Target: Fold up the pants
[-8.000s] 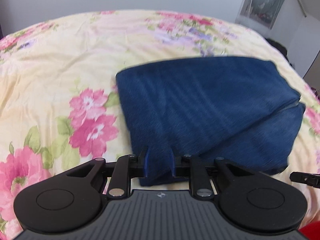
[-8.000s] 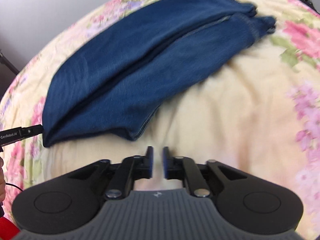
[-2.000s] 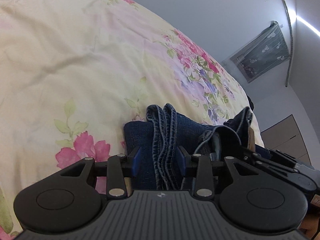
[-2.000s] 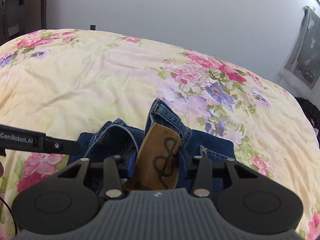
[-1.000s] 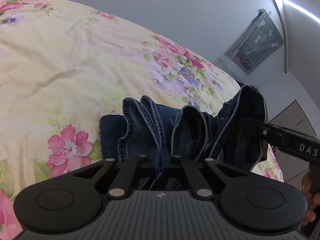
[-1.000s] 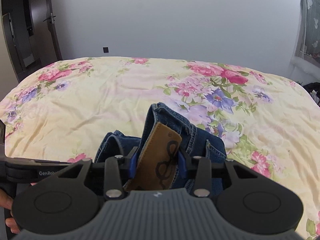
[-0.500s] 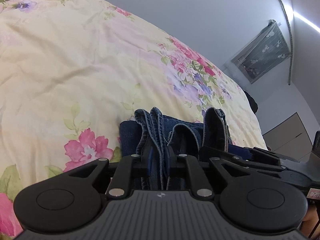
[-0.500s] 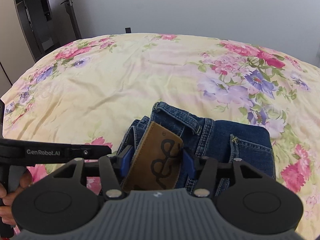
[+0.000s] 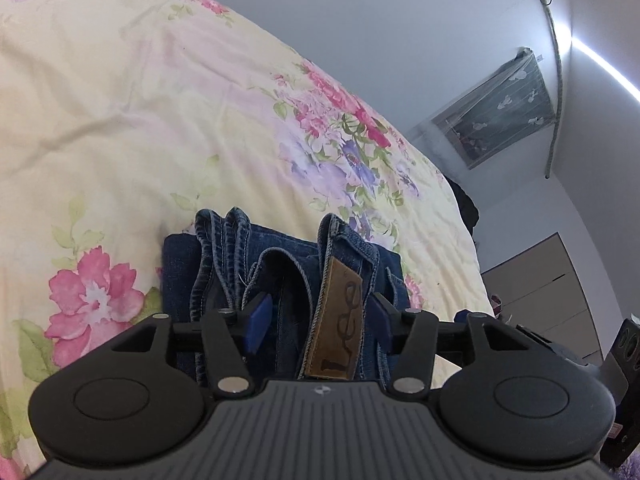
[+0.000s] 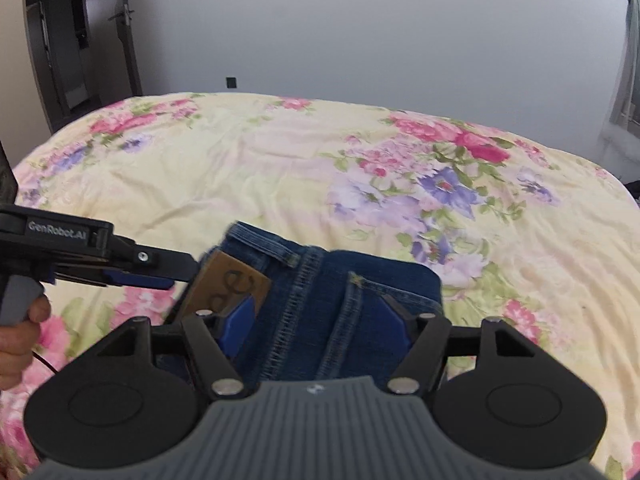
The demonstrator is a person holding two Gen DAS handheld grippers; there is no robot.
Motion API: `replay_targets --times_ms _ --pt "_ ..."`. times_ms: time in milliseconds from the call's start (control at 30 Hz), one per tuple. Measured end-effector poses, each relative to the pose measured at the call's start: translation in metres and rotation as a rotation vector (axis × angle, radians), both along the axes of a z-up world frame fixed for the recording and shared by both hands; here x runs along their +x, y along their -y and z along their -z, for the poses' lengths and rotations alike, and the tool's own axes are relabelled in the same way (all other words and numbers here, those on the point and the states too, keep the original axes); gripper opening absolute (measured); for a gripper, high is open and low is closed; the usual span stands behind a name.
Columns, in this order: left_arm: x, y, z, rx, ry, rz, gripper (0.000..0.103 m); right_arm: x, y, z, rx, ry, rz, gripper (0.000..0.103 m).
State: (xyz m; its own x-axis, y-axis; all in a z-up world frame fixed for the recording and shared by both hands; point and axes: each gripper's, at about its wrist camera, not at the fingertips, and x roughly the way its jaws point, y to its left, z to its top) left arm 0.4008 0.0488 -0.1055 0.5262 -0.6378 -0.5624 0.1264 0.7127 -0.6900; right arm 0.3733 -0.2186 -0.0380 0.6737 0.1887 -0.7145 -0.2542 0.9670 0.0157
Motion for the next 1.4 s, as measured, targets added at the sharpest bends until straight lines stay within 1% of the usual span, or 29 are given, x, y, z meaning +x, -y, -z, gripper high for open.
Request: replay_targets --times_ms 67,133,167,200,233,267,300,333,400,467,533,567,633,733,800,867,900,967,1033,1100,1133,1167,1233,1333,1400 --pt "0.008 0.006 0.009 -0.014 -0.015 0.005 0.060 0.001 0.014 0.008 0.005 -0.010 0.020 0.064" --pt "0.017 0.015 0.018 -0.012 -0.026 0.012 0.060 0.000 0.024 0.016 -0.017 -0.006 0.037 0.064" --pt "0.021 0.019 0.021 -0.006 -0.026 0.008 0.056 -0.001 0.027 0.019 -0.030 -0.001 0.042 0.064" --pt "0.024 0.023 0.024 -0.010 -0.023 0.011 0.051 -0.001 0.031 0.022 -0.044 0.003 0.048 0.064" --pt "0.025 0.026 0.027 -0.018 -0.022 0.016 0.032 -0.001 0.035 0.024 -0.055 0.005 0.053 0.064" --pt "0.026 0.028 0.028 -0.029 -0.017 0.024 0.019 -0.002 0.039 0.025 -0.064 0.009 0.058 0.064" --pt "0.025 0.029 0.025 -0.023 0.000 0.031 0.017 -0.003 0.044 0.026 -0.074 0.013 0.061 0.064" --pt "0.022 0.032 0.016 0.003 0.036 0.063 0.014 -0.005 0.048 0.027 -0.083 0.015 0.064 0.064" --pt "0.018 0.043 -0.009 0.100 0.132 0.166 0.013 -0.007 0.057 0.028 -0.098 0.013 0.074 0.064" --pt "0.015 0.051 -0.034 0.170 0.202 0.261 0.013 -0.010 0.063 0.029 -0.094 0.014 0.084 0.064" --pt "0.017 0.057 -0.049 0.239 0.248 0.308 0.013 -0.013 0.065 0.029 -0.069 0.021 0.086 0.063" --pt "0.020 0.058 -0.051 0.264 0.254 0.315 0.013 -0.014 0.063 0.030 -0.054 0.024 0.082 0.062" --pt "0.029 0.056 -0.046 0.289 0.234 0.304 0.013 -0.014 0.056 0.031 -0.035 0.028 0.063 0.061" --pt "0.045 0.047 -0.022 0.302 0.171 0.280 0.013 -0.011 0.042 0.038 -0.039 0.024 0.011 0.060" --pt "0.053 0.038 -0.002 0.291 0.129 0.271 0.014 -0.005 0.034 0.049 -0.050 0.005 -0.012 0.057" --pt "0.057 0.029 0.017 0.247 0.084 0.248 0.014 0.001 0.032 0.063 -0.041 -0.029 -0.012 0.055" --pt "0.059 0.025 0.024 0.221 0.064 0.241 0.015 0.003 0.030 0.069 -0.044 -0.035 -0.008 0.056" --pt "0.062 0.019 0.030 0.194 0.042 0.227 0.027 0.007 0.029 0.078 -0.052 -0.053 -0.003 0.056" --pt "0.063 0.013 0.028 0.174 0.025 0.220 0.036 0.010 0.030 0.082 -0.045 -0.065 0.000 0.056" --pt "0.058 0.005 0.020 0.174 0.024 0.189 0.039 0.011 0.034 0.083 -0.025 -0.074 0.007 0.057" --pt "0.054 0.000 0.016 0.189 0.034 0.163 0.049 0.012 0.035 0.084 -0.020 -0.077 0.008 0.057" --pt "0.050 -0.005 0.013 0.193 0.046 0.144 0.063 0.012 0.036 0.084 -0.015 -0.079 0.009 0.057" --pt "0.044 -0.016 0.010 0.193 0.064 0.096 0.074 0.012 0.036 0.084 -0.012 -0.079 0.012 0.057" --pt "0.041 -0.030 0.019 0.203 0.037 0.045 0.075 0.012 0.036 0.084 -0.011 -0.080 0.018 0.058" --pt "0.040 -0.037 0.031 0.162 -0.010 0.027 0.075 0.012 0.036 0.084 -0.006 -0.082 0.025 0.058"
